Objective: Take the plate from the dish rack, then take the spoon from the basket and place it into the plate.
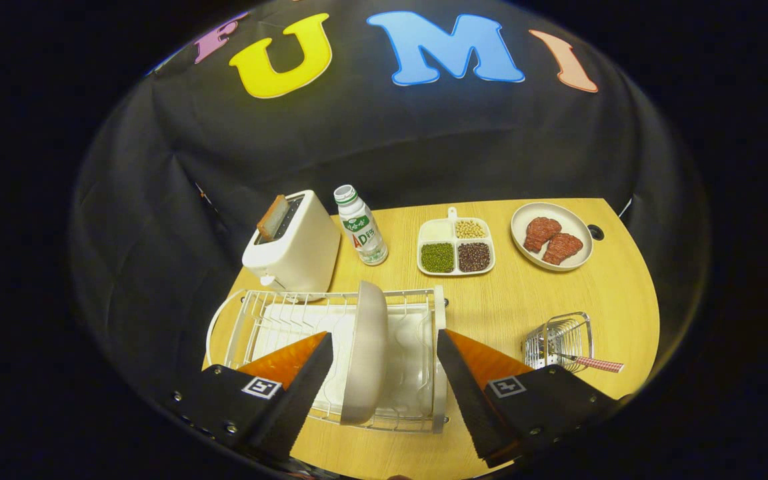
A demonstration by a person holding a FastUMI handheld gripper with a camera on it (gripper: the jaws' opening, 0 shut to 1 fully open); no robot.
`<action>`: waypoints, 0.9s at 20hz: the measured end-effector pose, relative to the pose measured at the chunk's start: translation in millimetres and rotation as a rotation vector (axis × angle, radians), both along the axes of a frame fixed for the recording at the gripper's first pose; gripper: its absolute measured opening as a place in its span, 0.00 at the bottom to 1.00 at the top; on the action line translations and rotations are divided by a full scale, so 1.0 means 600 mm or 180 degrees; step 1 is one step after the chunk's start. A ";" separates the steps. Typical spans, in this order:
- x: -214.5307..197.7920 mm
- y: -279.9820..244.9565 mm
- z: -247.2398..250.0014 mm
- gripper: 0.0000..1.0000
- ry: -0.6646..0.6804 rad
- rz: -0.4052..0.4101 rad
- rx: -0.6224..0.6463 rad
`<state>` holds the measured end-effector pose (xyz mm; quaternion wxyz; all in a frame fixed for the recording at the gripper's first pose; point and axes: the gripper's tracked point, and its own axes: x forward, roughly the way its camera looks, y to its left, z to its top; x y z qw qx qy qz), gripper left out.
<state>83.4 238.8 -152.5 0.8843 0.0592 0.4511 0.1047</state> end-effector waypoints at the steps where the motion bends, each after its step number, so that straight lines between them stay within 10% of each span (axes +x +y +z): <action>1: 0.001 0.005 -0.010 0.97 0.0079 0.0005 -0.0019; 9: 0.015 0.023 -0.103 0.84 0.0606 -0.0053 -0.0268; 13: 0.014 0.028 -0.132 0.34 0.0783 -0.0202 -0.0357; 18: 0.011 0.023 -0.108 0.29 0.0826 -0.0253 -0.0495</action>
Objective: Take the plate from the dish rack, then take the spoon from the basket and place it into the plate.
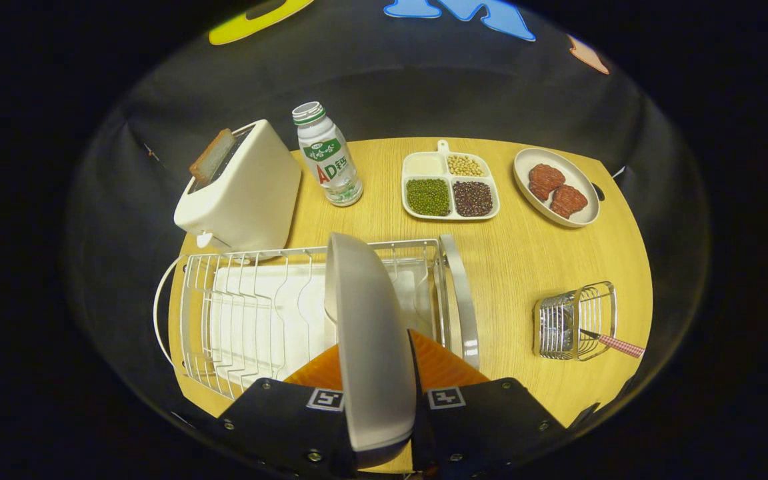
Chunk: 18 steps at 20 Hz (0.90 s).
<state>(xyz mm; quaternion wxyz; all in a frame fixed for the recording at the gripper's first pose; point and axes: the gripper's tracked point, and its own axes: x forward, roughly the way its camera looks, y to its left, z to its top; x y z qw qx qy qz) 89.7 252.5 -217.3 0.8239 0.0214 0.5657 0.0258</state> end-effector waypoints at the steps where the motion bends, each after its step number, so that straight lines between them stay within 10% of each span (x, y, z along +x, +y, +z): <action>1: 0.002 -0.004 0.009 0.29 -0.0011 -0.0025 -0.0051; 18: -0.015 -0.033 0.110 0.29 -0.0439 0.0051 -0.0530</action>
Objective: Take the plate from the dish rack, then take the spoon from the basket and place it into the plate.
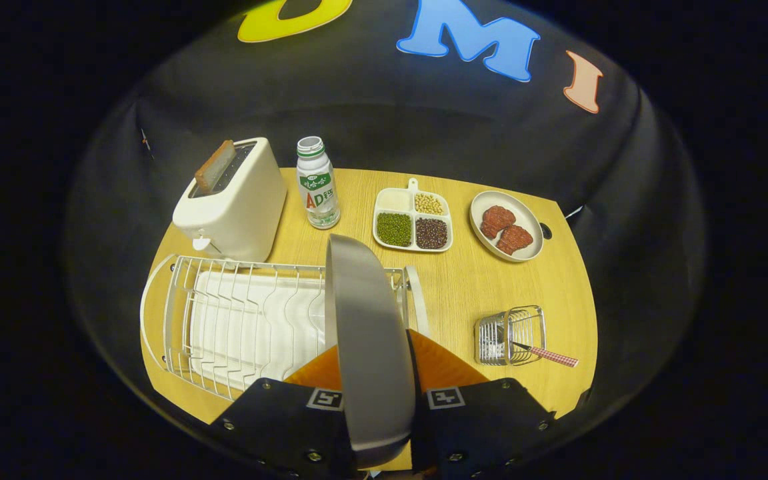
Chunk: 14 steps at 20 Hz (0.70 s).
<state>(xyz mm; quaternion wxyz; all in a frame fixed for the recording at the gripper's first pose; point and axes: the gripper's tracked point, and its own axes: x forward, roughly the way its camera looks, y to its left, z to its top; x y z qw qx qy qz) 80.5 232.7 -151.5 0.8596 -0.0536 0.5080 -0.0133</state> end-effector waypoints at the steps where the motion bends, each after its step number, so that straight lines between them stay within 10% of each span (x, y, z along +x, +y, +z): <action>1: -0.009 -0.006 0.008 0.29 -0.0024 -0.0014 0.0093; 14: -0.166 -0.147 0.066 0.29 -0.0001 -0.0134 0.0990</action>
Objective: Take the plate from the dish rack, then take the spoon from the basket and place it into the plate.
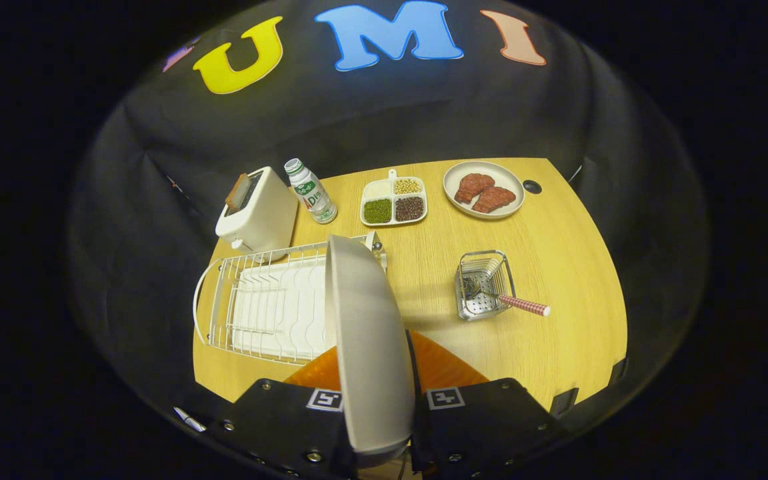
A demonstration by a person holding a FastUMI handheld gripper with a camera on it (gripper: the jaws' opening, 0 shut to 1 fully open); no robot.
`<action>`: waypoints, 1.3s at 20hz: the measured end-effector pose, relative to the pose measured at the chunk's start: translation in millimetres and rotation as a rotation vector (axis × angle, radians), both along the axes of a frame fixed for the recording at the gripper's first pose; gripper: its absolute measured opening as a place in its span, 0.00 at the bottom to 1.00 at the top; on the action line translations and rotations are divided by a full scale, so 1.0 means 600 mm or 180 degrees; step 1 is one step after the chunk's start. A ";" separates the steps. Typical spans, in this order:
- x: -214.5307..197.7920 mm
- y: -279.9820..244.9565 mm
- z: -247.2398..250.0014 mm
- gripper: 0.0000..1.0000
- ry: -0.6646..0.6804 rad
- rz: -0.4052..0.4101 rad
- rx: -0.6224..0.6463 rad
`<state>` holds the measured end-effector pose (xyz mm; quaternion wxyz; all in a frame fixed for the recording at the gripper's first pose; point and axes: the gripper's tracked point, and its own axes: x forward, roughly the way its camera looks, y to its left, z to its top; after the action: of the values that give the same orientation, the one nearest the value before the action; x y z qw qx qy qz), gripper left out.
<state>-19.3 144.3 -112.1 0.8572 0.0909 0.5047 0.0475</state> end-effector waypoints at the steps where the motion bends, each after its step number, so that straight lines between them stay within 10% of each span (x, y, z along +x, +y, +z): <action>1: -0.014 -0.006 0.000 0.29 0.0002 -0.0002 0.0082; 26: -0.164 -0.134 -0.236 0.29 0.0236 -0.0338 0.1239</action>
<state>-117.8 64.0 -253.6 0.8055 0.2831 0.5117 0.0956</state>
